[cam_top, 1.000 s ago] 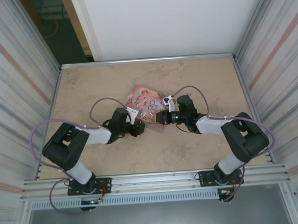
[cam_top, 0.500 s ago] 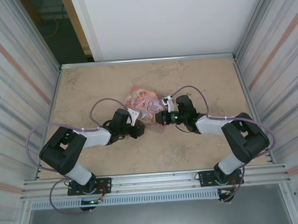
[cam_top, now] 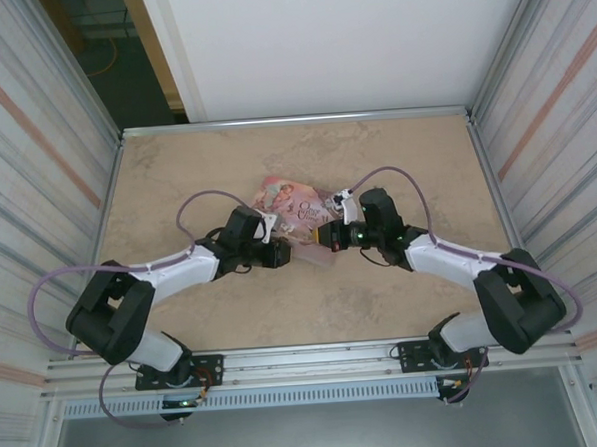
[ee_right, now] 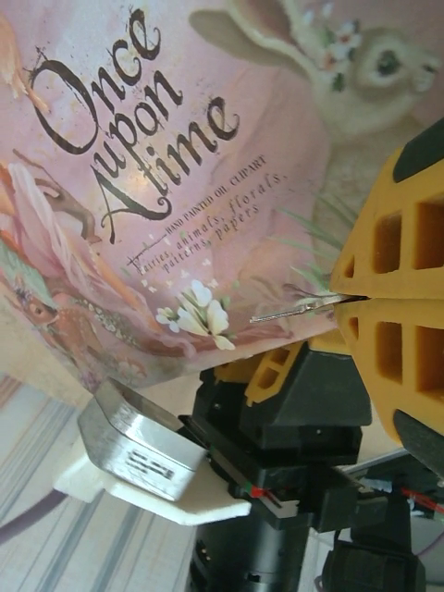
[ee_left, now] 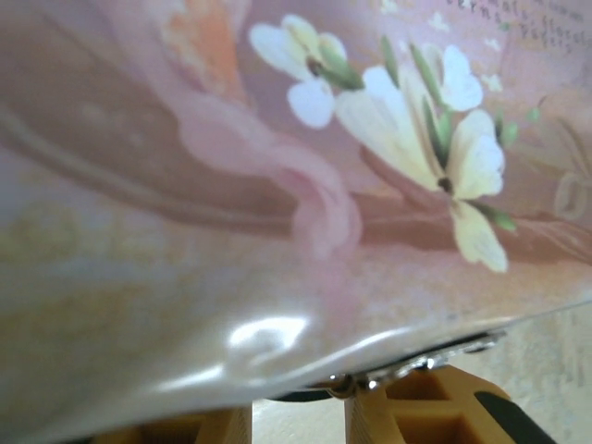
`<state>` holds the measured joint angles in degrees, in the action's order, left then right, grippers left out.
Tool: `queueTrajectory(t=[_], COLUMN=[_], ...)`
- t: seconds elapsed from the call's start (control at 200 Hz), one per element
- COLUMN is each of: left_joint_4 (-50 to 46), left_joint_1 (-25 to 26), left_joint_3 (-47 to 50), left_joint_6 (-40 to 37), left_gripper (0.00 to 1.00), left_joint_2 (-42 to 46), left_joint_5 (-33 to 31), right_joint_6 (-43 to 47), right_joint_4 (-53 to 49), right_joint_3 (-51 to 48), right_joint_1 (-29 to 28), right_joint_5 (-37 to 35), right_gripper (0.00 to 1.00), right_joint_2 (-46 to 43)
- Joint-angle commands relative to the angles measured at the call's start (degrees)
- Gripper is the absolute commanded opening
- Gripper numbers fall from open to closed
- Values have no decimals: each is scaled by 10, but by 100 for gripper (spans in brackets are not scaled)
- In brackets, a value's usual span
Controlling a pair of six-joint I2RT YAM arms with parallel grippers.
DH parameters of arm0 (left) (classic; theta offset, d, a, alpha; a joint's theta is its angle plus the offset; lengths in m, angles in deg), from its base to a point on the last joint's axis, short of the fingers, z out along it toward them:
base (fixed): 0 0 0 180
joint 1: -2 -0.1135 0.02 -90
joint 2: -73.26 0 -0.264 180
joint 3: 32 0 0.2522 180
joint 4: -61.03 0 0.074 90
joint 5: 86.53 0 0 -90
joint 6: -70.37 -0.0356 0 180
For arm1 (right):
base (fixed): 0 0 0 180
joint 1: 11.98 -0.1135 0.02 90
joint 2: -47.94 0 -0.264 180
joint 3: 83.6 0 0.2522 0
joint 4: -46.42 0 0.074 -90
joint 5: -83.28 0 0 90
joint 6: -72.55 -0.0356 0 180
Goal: Unlock the padlock with the key
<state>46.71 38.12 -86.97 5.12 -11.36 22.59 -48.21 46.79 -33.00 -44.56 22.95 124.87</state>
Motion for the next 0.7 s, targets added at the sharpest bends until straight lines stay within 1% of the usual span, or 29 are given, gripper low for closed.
queueTrajectory(t=[0.0, 0.18, 0.346, 0.526, 0.691], left_joint_4=[-25, -49, -87, -84, -74], left_joint_1=[2, 1, 2, 1, 1], left_joint_3=[-27, -50, -85, -97, -99], left_joint_6=[55, 101, 134, 171, 196], left_gripper=[19, 17, 17, 17, 16], left_joint_2=[25, 24, 16, 7, 3], left_joint_5=[29, 42, 59, 82, 101], right_joint_6=[42, 88, 119, 125, 134], right_joint_4=[-59, -138, -190, -178, -141], right_joint_3=[-15, -30, -51, -87, -117], right_joint_1=[-2, -15, -54, -109, -168], right_joint_5=[-30, -71, -134, -200, -270], right_gripper=[0, 0, 0, 0, 0], right_joint_2=[-57, -148, -228, -267, -265])
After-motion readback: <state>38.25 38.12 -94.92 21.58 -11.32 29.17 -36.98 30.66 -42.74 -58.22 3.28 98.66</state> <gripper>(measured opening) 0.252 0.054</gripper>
